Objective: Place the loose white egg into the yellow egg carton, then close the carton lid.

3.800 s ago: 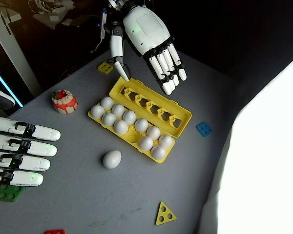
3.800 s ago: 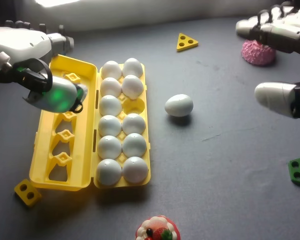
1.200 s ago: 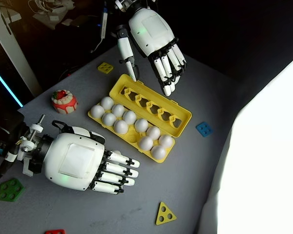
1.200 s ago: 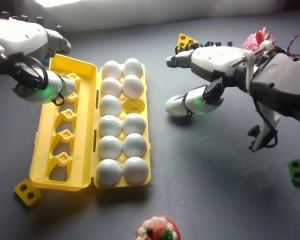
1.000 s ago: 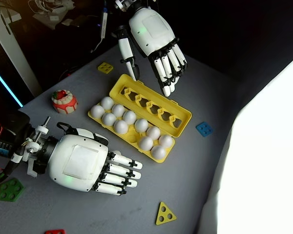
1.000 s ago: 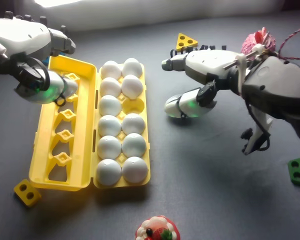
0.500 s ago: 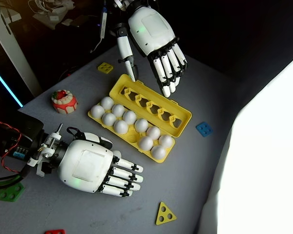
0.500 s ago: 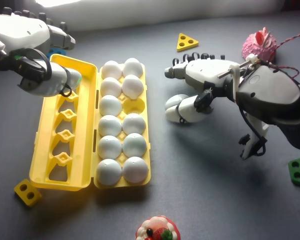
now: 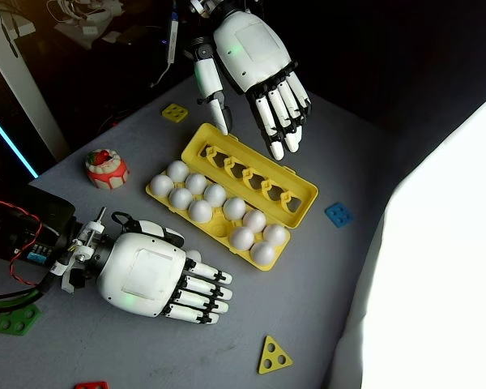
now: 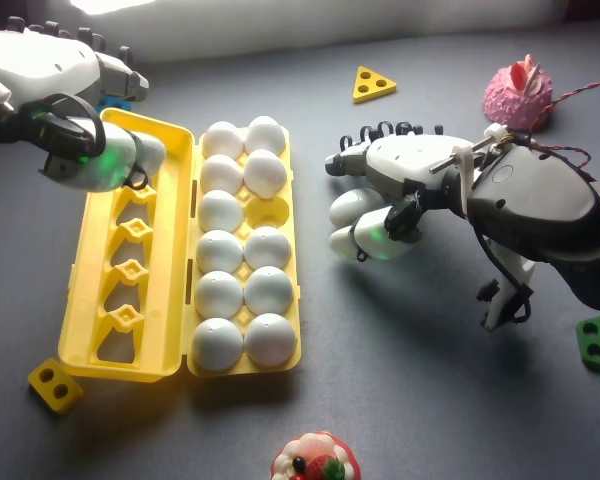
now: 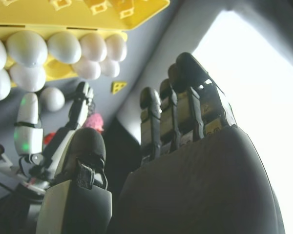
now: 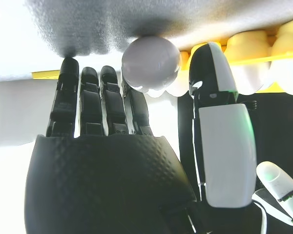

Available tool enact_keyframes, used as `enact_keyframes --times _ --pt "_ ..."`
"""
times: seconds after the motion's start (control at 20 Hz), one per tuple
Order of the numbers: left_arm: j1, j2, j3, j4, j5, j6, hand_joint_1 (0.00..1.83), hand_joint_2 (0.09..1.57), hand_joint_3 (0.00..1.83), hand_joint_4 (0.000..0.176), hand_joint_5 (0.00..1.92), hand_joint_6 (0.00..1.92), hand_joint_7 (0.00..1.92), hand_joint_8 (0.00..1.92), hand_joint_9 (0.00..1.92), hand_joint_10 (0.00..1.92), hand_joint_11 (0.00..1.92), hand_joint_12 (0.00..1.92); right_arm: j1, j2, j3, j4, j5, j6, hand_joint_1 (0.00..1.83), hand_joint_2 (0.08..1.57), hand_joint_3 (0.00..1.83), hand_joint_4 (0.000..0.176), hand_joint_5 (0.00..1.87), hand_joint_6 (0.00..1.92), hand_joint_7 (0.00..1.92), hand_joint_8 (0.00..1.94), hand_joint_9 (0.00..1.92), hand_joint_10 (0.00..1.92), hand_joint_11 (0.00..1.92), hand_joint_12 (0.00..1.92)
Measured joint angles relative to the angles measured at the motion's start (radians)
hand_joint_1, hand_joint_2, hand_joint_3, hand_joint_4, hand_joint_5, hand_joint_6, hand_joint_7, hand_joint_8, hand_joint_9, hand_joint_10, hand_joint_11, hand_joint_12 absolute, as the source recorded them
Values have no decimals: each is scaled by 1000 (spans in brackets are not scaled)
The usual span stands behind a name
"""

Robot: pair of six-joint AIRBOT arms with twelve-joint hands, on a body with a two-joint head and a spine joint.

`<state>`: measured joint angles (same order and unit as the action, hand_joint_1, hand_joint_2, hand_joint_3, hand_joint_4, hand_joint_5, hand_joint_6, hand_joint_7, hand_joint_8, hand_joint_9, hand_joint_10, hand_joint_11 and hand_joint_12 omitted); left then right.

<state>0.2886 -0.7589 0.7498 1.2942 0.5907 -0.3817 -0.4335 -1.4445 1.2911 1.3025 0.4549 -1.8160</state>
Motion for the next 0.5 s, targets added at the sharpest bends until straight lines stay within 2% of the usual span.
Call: enact_keyframes --times 0.05,0.15,0.25,0.35,0.4,0.5 --pt "0 0 0 0 0 4 389 1361 1 37 303 1 336 16 184 730 0 1515 -1 0 0 0 -3 -6 827 1101 0 0 226 1 90 2 16 0 0 100" --pt "0 0 0 0 0 4 413 1345 0 23 364 12 419 13 234 635 0 1517 -2 0 0 2 -11 -22 841 1074 0 0 275 17 105 3 36 9 0 527" --pt "0 0 4 0 -5 3 498 1313 0 24 382 9 412 3 277 547 6 1505 -2 0 0 -4 -12 -32 879 1076 0 0 324 30 110 2 26 3 0 371" --pt "0 0 4 0 -3 3 444 1331 0 24 369 2 404 4 276 533 0 1517 -2 3 2 -5 -14 -34 877 1081 0 0 370 42 135 3 36 6 0 480" --pt "0 0 4 0 -3 4 437 1332 0 32 368 2 399 2 268 528 0 1517 -2 3 2 -4 -15 -34 864 1087 2 0 382 46 145 6 33 4 0 496" --pt "0 0 4 0 -5 3 476 1322 0 32 376 5 422 11 302 537 0 1513 -2 3 2 -5 -15 -41 898 1087 2 0 404 54 144 2 16 6 0 414"
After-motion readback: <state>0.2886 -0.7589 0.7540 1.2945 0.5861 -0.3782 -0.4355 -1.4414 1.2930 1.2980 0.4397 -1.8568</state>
